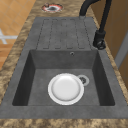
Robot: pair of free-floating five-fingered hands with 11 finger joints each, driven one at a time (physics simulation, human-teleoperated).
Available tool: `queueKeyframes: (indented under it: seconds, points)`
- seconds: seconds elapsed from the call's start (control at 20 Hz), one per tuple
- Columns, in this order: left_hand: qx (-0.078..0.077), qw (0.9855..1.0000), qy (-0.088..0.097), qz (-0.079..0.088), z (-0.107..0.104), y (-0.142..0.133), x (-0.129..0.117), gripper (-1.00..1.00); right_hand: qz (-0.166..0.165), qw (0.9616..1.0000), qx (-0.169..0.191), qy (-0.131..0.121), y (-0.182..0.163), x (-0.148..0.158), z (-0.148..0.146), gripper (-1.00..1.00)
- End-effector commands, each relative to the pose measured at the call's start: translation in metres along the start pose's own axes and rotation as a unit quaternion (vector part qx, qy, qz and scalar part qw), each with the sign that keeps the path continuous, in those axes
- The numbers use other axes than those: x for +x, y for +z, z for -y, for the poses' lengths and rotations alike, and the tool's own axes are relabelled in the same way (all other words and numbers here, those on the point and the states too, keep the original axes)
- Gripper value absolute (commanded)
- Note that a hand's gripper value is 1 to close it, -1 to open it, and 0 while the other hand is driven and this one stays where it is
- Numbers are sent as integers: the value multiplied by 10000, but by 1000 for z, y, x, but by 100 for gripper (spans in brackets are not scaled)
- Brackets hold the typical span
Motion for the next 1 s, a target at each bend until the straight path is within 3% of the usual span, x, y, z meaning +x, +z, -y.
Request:
queueKeyframes:
  seconds: [0.0, 0.15, 0.6, 0.7, 0.75, 0.95]
  points:
    - [-223, 9985, 2, 499, 1, 3, -12, 100, 0, 10000, 0, 0, 0, 0, 0, 0]
    - [-293, 9979, 74, 573, 9, 6, -17, 100, 0, 10000, 0, 0, 0, 0, 0, 0]
    - [-255, 9978, 137, 593, 26, 14, -29, 100, 0, 10000, 0, 0, 0, 0, 0, 0]
    - [-142, 9986, 120, 493, 22, 15, -40, 100, 0, 10000, 0, 0, 0, 0, 0, 0]
    - [-102, 9994, 93, 329, 15, 13, -47, 100, 0, 10000, 0, 0, 0, 0, 0, 0]
    - [-98, 9999, 7, 139, -5, -7, -54, 100, 0, 10000, 0, 0, 0, 0, 0, 0]
